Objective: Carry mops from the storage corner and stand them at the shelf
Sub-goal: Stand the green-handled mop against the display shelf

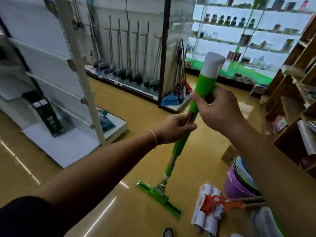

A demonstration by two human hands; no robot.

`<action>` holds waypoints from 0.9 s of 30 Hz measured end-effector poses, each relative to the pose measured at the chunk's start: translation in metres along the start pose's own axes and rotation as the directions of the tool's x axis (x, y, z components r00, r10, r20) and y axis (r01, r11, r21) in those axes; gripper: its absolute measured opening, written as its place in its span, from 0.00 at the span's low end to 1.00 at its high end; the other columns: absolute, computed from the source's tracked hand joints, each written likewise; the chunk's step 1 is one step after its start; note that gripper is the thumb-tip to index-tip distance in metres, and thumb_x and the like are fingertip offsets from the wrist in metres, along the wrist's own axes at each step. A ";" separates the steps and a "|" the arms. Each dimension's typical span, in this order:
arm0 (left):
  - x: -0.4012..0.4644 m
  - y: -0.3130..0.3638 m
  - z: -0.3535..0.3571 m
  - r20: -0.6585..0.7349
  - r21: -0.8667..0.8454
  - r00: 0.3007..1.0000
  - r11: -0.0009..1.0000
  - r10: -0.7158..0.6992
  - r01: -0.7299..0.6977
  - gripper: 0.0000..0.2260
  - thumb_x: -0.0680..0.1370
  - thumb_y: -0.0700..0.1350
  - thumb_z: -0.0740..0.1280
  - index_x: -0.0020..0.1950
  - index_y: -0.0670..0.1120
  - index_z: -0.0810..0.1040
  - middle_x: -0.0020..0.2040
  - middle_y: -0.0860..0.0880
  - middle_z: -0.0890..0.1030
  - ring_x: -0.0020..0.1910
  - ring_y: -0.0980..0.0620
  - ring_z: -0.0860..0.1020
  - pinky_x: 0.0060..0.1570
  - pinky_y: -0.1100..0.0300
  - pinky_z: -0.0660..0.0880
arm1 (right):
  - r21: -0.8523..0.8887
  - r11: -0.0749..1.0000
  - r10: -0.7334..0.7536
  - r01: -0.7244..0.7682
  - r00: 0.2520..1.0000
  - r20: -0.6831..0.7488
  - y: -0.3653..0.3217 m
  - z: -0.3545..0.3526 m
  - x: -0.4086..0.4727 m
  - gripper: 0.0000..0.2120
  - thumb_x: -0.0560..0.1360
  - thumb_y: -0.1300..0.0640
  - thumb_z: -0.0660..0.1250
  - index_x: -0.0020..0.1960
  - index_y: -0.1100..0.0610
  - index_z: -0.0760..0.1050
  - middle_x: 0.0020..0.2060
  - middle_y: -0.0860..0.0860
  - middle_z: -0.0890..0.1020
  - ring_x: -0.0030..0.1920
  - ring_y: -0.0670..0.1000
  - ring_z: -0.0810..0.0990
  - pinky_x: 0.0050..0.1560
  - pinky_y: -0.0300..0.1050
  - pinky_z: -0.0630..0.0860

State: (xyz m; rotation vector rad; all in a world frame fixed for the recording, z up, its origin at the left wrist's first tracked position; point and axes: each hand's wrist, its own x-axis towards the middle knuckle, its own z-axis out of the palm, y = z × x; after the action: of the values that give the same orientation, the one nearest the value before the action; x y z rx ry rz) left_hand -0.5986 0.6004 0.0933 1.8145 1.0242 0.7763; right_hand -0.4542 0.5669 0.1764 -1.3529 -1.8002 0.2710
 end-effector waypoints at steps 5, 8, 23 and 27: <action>0.079 -0.008 -0.031 -0.068 -0.030 0.995 0.997 -0.074 0.072 0.03 0.78 0.45 0.69 0.45 0.48 0.79 0.42 0.50 0.80 0.45 0.54 0.79 0.55 0.52 0.79 | 0.135 0.990 -0.029 0.029 1.000 -0.005 0.042 0.020 0.080 0.06 0.78 0.49 0.69 0.49 0.51 0.75 0.38 0.47 0.80 0.40 0.44 0.79 0.35 0.40 0.71; 0.124 -0.012 -0.046 -0.099 -0.060 0.988 0.992 -0.118 0.113 0.04 0.76 0.45 0.71 0.43 0.46 0.80 0.40 0.50 0.80 0.44 0.52 0.79 0.54 0.51 0.79 | 0.204 0.978 -0.035 0.034 0.999 -0.002 0.067 0.027 0.125 0.05 0.78 0.49 0.69 0.47 0.46 0.74 0.37 0.43 0.79 0.39 0.41 0.80 0.37 0.39 0.72; 0.274 -0.029 -0.120 -0.322 -0.008 0.939 0.992 -0.122 0.126 0.09 0.74 0.45 0.72 0.47 0.38 0.82 0.42 0.45 0.83 0.43 0.50 0.82 0.47 0.56 0.79 | 0.285 0.951 -0.143 0.122 0.988 0.051 0.122 0.076 0.306 0.04 0.79 0.51 0.67 0.48 0.50 0.74 0.37 0.45 0.76 0.36 0.44 0.76 0.36 0.38 0.70; 0.317 -0.048 -0.141 -0.317 -0.015 0.942 0.993 -0.112 0.113 0.11 0.74 0.46 0.73 0.48 0.37 0.82 0.44 0.43 0.84 0.44 0.48 0.83 0.50 0.52 0.81 | 0.284 0.952 -0.132 0.114 0.990 0.044 0.139 0.099 0.349 0.04 0.79 0.52 0.67 0.50 0.51 0.74 0.38 0.45 0.78 0.38 0.43 0.78 0.37 0.40 0.75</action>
State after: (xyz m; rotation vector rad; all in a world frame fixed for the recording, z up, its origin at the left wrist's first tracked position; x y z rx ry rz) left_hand -0.5839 0.9473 0.1373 1.6489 1.3251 1.0178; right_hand -0.4510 0.9543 0.2010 -1.0388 -1.8104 0.4870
